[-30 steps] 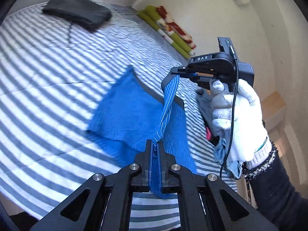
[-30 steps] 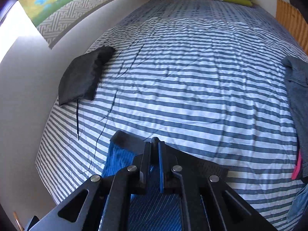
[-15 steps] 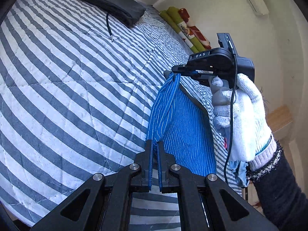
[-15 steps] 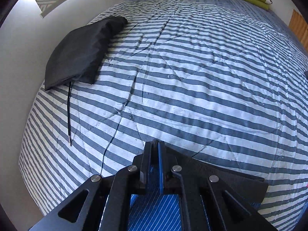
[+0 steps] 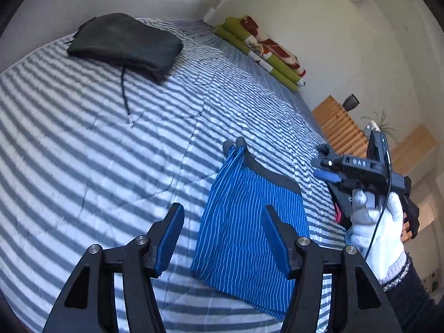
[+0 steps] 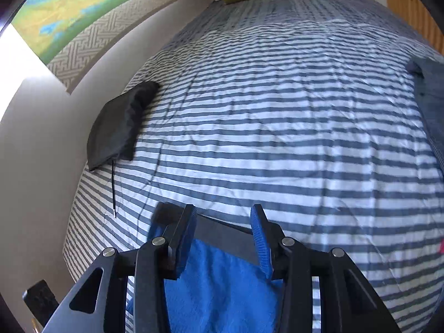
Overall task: Fold small clothes
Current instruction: 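Grasp the folded shorts' waistband with both grippers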
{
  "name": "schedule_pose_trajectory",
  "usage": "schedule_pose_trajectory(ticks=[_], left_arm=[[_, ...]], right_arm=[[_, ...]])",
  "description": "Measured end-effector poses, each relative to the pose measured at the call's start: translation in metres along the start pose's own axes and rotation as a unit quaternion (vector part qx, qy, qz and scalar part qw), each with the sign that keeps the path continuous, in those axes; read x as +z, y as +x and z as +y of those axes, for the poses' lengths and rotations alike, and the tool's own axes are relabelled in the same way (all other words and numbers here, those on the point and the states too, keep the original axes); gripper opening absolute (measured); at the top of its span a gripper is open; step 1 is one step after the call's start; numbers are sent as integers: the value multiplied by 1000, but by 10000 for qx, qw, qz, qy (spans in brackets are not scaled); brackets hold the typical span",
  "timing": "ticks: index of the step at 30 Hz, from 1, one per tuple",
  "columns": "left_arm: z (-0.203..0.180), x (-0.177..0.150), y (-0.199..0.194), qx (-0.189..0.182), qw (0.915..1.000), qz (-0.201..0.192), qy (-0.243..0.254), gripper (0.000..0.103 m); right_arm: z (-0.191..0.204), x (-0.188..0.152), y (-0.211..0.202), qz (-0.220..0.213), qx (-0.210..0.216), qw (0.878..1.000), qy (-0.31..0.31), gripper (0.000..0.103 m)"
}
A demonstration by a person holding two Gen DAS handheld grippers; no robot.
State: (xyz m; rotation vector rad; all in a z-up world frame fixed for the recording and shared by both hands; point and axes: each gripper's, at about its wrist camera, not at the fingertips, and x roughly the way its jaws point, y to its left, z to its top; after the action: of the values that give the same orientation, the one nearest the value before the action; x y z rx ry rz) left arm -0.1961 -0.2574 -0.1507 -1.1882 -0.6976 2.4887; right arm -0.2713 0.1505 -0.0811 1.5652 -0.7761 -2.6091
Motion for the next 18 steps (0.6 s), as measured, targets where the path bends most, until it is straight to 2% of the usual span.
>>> schedule_pose_trajectory(ticks=[3, 6, 10, 14, 18], left_arm=[[-21, 26, 40, 34, 9993, 326, 199, 67], [-34, 51, 89, 202, 9973, 661, 244, 67], [-34, 66, 137, 344, 9929, 1119, 186, 67], [-22, 75, 172, 511, 9892, 1367, 114, 67], [-17, 84, 184, 333, 9887, 1456, -90, 66]], right_arm=[[-35, -19, 0, 146, -91, 9994, 288, 37], [-53, -37, 9, 360, -32, 9984, 427, 37], [-63, -51, 24, 573, 373, 9952, 694, 37], [-61, -52, 34, 678, 735, 9918, 799, 37], [-59, -46, 45, 827, 930, 9882, 895, 37]])
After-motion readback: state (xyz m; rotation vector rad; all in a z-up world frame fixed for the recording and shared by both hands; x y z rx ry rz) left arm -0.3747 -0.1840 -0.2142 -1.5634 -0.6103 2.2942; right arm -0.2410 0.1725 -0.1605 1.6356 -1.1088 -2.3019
